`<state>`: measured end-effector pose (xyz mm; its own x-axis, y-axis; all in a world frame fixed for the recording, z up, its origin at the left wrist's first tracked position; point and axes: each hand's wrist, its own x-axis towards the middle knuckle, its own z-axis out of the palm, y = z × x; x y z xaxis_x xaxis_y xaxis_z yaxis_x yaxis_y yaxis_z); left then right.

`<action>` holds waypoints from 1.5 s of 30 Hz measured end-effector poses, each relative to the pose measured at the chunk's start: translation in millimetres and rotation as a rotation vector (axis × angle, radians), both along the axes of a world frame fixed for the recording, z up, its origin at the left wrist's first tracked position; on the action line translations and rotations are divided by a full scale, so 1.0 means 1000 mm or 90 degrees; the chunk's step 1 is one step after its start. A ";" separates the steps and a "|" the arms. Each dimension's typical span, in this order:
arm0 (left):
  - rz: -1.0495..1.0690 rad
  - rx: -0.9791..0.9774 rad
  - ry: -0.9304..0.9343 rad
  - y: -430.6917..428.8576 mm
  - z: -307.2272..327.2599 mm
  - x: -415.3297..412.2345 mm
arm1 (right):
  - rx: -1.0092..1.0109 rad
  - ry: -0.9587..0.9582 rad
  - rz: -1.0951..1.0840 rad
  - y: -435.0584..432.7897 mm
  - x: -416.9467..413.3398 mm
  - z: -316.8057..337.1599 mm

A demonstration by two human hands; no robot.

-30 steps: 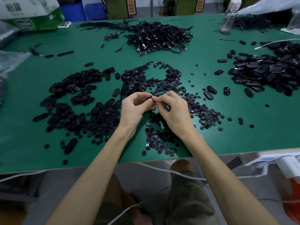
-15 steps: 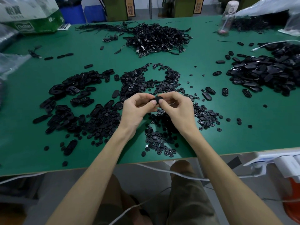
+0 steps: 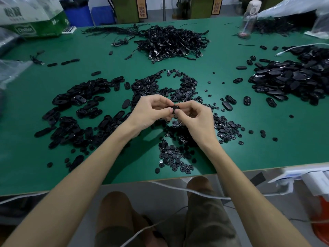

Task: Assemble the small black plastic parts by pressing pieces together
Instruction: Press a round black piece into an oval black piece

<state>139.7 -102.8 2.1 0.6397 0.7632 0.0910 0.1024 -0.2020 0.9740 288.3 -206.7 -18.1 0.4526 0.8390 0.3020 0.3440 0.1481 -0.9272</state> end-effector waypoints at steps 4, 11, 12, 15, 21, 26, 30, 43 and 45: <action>0.002 0.013 0.013 0.005 0.004 0.010 | 0.005 0.025 -0.016 0.000 0.000 0.000; 0.078 -0.136 -0.196 0.008 -0.005 0.028 | 0.009 0.027 -0.038 0.001 -0.001 -0.002; 0.066 -0.191 -0.244 0.008 -0.006 0.030 | 0.004 0.025 -0.024 0.001 -0.002 -0.002; 0.014 -0.315 -0.350 0.007 -0.005 0.032 | 0.012 0.064 0.038 0.001 -0.004 -0.003; -0.101 -0.481 -0.573 0.018 0.020 0.030 | -0.021 0.092 0.157 0.004 -0.012 -0.004; -0.172 -0.533 -0.653 0.023 0.037 0.041 | -0.083 0.227 0.372 0.011 -0.016 0.008; -0.145 -0.515 -0.630 0.026 0.029 0.049 | -0.113 0.399 0.439 0.018 -0.018 0.012; 0.066 -0.252 -0.444 0.034 0.005 0.044 | -0.243 0.371 0.351 0.028 -0.030 0.011; 0.082 -0.257 -0.454 0.034 0.003 0.040 | -0.256 0.368 0.353 0.028 -0.030 0.012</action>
